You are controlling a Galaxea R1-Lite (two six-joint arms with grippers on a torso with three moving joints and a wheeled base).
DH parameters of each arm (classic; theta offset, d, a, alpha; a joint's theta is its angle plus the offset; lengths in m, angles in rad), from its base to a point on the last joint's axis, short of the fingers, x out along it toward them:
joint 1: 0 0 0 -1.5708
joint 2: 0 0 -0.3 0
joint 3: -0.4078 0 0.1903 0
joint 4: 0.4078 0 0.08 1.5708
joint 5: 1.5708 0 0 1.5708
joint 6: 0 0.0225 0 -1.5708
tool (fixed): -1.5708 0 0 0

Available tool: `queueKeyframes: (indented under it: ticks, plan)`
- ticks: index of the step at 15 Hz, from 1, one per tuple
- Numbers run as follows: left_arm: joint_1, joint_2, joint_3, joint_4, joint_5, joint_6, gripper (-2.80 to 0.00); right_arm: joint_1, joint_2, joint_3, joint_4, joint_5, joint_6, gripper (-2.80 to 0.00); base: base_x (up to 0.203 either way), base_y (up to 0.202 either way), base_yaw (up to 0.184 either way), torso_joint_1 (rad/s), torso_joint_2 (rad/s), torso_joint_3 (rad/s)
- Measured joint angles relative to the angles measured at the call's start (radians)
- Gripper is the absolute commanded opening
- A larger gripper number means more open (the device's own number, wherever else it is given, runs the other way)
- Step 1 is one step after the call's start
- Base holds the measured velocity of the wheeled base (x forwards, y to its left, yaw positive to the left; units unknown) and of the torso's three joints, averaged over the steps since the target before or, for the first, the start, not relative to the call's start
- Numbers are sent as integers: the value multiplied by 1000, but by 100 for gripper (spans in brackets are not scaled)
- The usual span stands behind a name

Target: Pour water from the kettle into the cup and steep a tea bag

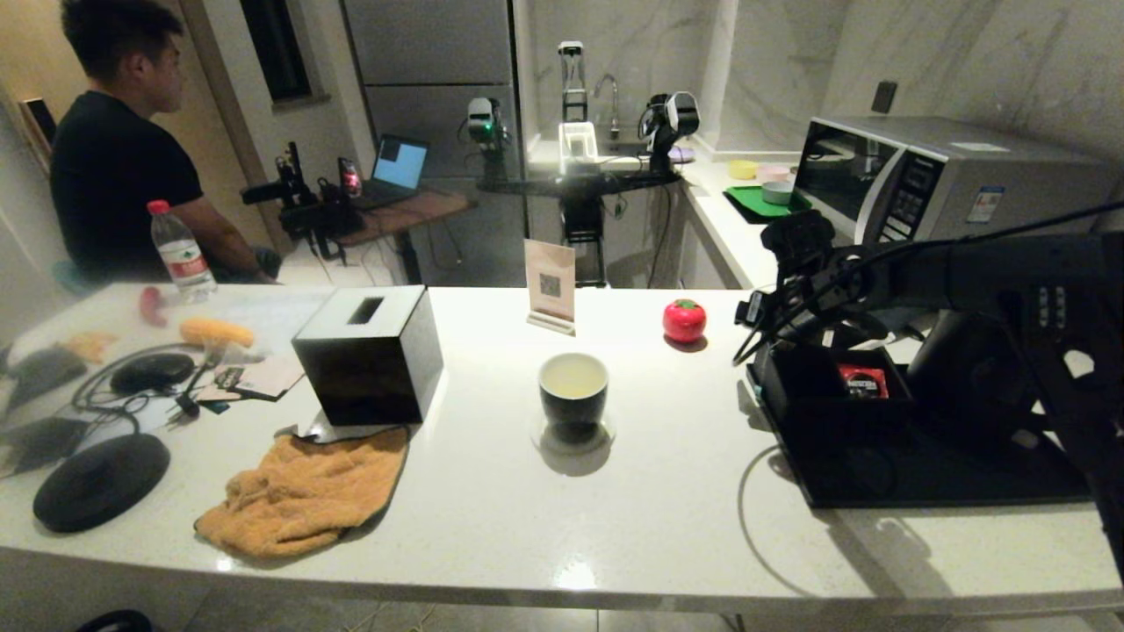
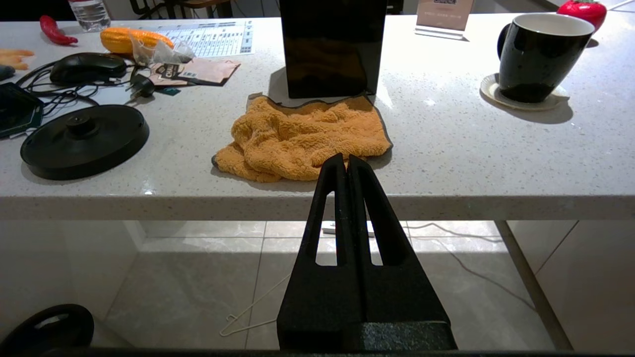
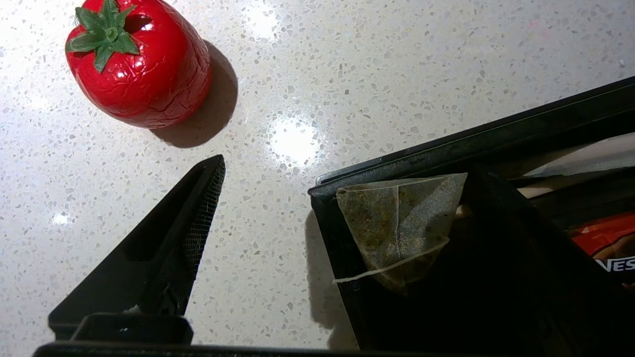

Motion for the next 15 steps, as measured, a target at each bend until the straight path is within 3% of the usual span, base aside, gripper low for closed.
queueKeyframes:
  ticks: [12, 13, 15]
  plan:
    - [0, 0, 0, 0, 0, 0, -280, -1, -3, 0, 1, 7, 13, 0, 0, 0, 0, 0, 0, 0]
    - [0, 0, 0, 0, 0, 0, -280, -1, -3, 0, 1, 7, 13, -280, 0, 0, 0, 0, 0, 0]
    - [0, 0, 0, 0, 0, 0, -280, -2, -3, 0, 2, 6, 13, -280, 0, 0, 0, 0, 0, 0]
